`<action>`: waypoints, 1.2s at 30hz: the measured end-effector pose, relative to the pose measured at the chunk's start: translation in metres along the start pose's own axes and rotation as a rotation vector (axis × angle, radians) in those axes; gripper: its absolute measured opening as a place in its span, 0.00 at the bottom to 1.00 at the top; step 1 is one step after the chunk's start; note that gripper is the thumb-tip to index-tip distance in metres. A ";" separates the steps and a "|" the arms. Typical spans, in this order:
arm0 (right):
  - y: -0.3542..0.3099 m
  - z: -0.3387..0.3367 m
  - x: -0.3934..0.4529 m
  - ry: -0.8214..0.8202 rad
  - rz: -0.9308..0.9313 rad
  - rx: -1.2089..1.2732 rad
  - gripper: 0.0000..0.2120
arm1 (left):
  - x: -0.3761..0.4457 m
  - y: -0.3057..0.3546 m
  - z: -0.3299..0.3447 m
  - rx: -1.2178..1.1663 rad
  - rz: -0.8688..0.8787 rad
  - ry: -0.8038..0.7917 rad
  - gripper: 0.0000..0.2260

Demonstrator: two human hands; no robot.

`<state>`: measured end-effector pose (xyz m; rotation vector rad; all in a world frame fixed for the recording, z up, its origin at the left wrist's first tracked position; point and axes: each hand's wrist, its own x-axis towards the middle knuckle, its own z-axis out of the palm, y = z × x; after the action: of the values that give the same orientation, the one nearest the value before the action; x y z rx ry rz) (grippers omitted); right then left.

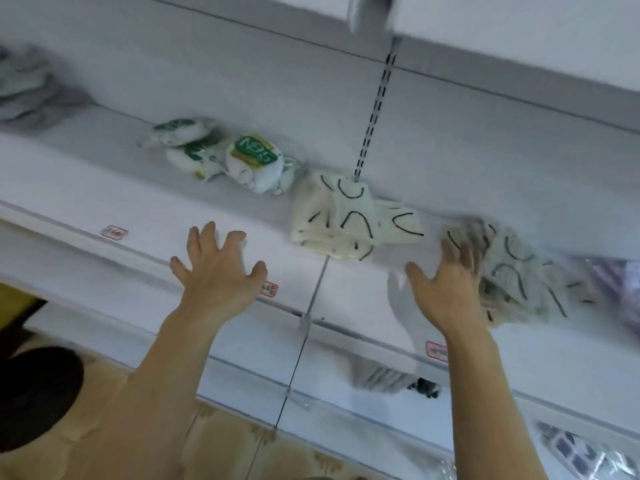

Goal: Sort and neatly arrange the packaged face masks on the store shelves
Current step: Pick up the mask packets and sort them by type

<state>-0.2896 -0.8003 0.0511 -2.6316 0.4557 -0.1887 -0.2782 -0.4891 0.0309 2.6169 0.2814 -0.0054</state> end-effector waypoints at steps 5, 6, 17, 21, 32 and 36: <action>-0.149 0.073 -0.033 -0.147 -0.243 0.002 0.38 | 0.024 -0.080 -0.062 0.045 0.005 0.000 0.27; -0.178 0.085 -0.040 -0.175 -0.271 0.010 0.38 | 0.028 -0.099 -0.076 0.052 -0.002 0.007 0.27; -0.421 0.209 -0.060 -0.431 -0.595 0.080 0.38 | 0.075 -0.268 -0.179 0.067 -0.143 0.172 0.27; -0.496 0.252 -0.055 -0.502 -0.691 0.175 0.37 | 0.110 -0.324 -0.192 0.088 -0.201 0.197 0.26; -0.634 0.325 0.017 -0.684 -0.658 0.235 0.33 | 0.255 -0.404 -0.247 -0.015 -0.207 0.289 0.24; -0.679 0.341 0.044 -0.623 -0.428 0.487 0.30 | 0.306 -0.427 -0.275 -0.053 -0.069 0.399 0.21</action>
<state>0.0158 -0.1032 0.0661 -2.1150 -0.3285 0.3427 -0.0775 0.0687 0.0466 2.5361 0.5015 0.4972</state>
